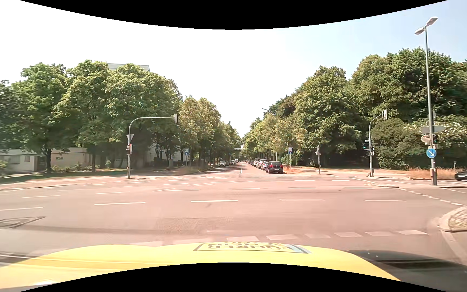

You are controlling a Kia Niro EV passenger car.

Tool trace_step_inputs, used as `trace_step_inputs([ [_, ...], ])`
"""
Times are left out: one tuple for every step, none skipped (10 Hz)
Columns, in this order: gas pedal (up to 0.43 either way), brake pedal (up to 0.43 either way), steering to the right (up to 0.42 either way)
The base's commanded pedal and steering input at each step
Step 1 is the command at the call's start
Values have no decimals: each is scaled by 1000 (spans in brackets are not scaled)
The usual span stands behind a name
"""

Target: Follow the waypoints while adhering to traffic rules and regulations

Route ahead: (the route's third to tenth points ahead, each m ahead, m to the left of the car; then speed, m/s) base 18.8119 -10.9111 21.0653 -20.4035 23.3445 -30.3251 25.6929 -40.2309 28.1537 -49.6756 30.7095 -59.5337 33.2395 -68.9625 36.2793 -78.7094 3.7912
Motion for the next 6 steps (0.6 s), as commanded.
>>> trace_step_inputs([
  [0,146,38],
  [0,134,52],
  [0,128,75],
  [0,122,96],
  [0,116,127],
  [0,98,151],
])
